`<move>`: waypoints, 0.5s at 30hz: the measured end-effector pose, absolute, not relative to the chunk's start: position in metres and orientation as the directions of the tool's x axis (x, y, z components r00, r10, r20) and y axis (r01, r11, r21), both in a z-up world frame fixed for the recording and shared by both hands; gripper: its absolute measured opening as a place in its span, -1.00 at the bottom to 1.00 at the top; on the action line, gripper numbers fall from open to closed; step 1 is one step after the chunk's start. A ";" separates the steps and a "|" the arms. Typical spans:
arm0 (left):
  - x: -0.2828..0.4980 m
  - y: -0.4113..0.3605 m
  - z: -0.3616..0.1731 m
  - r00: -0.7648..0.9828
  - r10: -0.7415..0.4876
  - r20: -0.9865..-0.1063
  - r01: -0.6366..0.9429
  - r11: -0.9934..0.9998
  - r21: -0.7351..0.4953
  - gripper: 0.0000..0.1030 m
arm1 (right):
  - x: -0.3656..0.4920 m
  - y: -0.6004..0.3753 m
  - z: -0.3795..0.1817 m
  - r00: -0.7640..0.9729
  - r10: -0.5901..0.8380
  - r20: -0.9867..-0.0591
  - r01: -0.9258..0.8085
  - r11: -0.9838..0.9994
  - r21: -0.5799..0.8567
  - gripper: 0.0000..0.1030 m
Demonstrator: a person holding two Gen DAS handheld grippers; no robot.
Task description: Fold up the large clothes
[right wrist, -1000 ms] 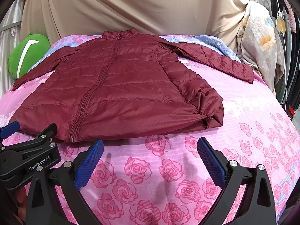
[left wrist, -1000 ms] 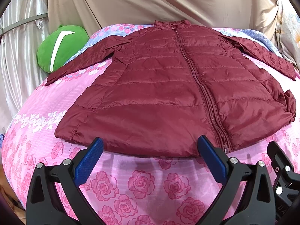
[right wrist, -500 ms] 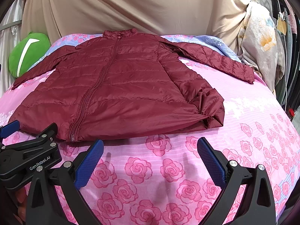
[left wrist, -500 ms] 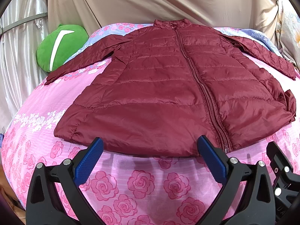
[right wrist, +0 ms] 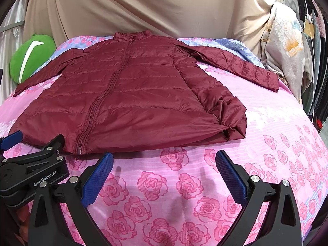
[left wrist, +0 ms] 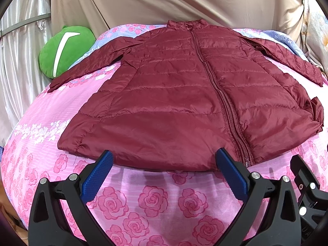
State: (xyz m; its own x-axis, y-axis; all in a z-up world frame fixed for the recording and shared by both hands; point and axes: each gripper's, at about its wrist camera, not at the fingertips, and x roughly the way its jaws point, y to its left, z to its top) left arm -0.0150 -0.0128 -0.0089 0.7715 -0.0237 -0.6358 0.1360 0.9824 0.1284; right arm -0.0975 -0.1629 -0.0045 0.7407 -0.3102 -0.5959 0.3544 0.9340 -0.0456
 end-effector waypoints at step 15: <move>0.048 0.039 0.055 0.761 -0.190 -0.620 0.206 0.977 -0.047 0.91 | -0.073 -0.327 0.072 0.714 -0.455 -0.532 0.564 0.824 0.051 0.90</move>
